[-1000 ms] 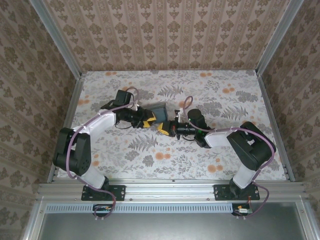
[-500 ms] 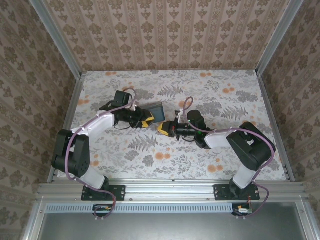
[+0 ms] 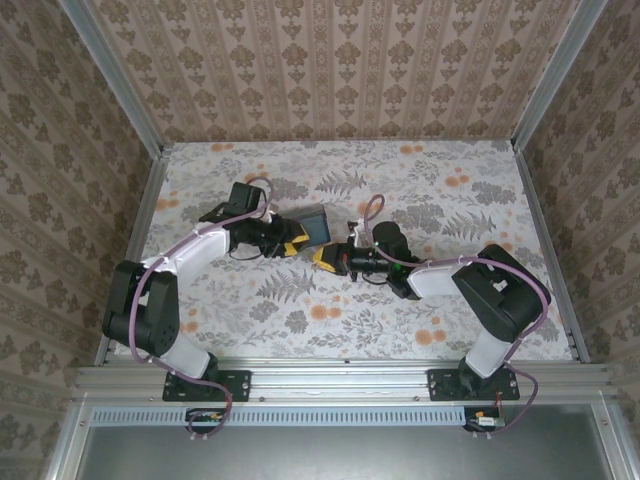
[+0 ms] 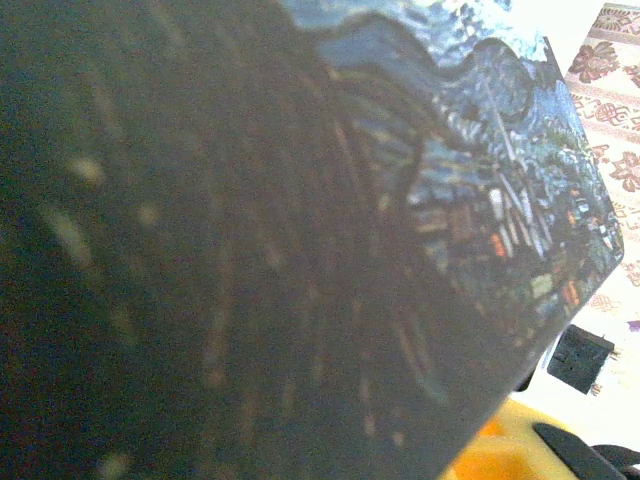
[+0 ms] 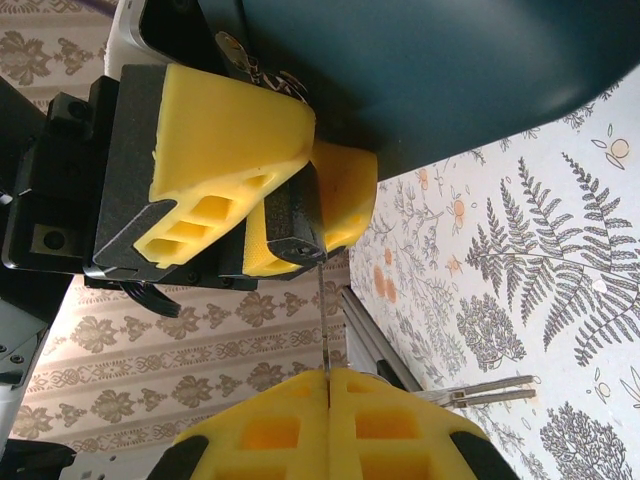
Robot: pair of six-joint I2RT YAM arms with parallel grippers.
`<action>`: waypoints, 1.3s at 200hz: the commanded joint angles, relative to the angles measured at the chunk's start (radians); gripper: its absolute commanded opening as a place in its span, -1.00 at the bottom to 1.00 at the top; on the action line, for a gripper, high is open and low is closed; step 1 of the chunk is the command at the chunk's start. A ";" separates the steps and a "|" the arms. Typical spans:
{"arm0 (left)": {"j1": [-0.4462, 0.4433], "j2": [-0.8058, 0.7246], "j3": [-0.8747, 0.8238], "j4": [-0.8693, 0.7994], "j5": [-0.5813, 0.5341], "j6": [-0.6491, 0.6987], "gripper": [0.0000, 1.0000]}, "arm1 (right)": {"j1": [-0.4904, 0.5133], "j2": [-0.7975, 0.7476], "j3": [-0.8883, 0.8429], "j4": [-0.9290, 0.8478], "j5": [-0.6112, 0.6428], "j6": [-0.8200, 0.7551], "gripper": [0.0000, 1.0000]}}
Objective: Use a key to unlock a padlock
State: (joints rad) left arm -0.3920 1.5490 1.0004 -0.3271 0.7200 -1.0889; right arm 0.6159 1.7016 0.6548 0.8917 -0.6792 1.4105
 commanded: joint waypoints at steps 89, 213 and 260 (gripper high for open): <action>0.012 -0.026 0.008 0.018 0.007 0.010 -1.00 | 0.007 -0.059 -0.003 0.001 0.014 -0.036 -1.00; 0.005 -0.033 0.004 0.032 0.013 -0.007 -1.00 | 0.011 -0.014 0.040 -0.023 0.012 -0.053 -1.00; 0.002 -0.035 0.001 0.033 0.013 -0.009 -1.00 | 0.010 -0.010 0.046 -0.039 0.013 -0.064 -1.00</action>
State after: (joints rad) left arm -0.3855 1.5490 0.9974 -0.3275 0.7136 -1.0897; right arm 0.6201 1.6756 0.6731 0.8639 -0.6792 1.3796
